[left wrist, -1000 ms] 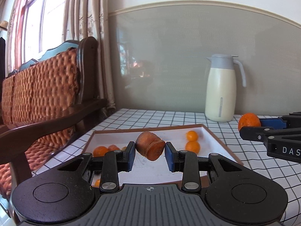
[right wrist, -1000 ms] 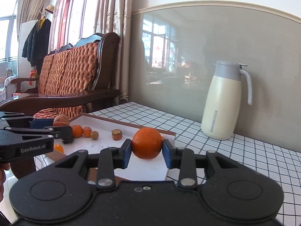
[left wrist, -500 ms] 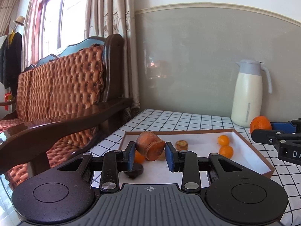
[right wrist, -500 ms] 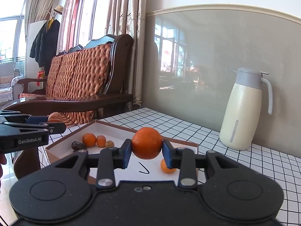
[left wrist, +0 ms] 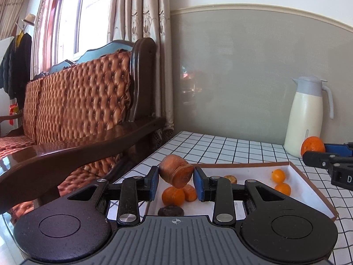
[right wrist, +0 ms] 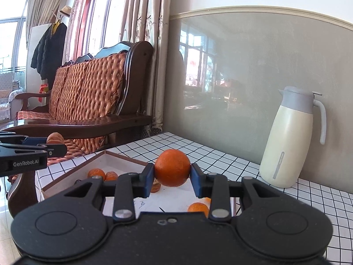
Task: Organize fruits
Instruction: 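Lower the carrot piece over the box with the left tool while the right tool lowers the tangerine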
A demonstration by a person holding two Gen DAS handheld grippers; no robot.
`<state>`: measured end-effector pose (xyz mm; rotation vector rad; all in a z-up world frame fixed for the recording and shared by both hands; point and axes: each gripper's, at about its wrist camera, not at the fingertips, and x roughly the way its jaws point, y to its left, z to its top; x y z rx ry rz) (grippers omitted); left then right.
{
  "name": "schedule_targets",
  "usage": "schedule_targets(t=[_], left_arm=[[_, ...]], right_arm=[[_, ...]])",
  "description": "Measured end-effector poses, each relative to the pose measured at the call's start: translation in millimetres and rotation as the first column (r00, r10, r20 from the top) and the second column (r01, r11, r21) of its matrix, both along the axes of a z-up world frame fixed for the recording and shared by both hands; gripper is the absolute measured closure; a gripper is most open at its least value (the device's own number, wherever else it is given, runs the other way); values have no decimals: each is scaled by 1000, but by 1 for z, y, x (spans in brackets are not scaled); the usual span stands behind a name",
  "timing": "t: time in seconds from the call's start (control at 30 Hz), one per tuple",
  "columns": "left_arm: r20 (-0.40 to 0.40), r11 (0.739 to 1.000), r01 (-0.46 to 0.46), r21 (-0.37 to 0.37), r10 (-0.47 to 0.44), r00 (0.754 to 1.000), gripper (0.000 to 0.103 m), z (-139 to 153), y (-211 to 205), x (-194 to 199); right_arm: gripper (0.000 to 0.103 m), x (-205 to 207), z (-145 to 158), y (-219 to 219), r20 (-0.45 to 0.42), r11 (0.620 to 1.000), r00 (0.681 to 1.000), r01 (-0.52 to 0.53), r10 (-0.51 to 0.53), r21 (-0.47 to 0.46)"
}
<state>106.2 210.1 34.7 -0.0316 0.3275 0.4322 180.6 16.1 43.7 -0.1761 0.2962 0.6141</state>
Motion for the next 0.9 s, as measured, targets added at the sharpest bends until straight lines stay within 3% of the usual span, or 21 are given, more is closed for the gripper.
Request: schedule_targets(t=[0.9], left_arm=[[-64,999,5,-40,-8,998,69,-21,32,90]], right_arm=[[76,76,-23,11,-69,998,996,45,-49,-46]])
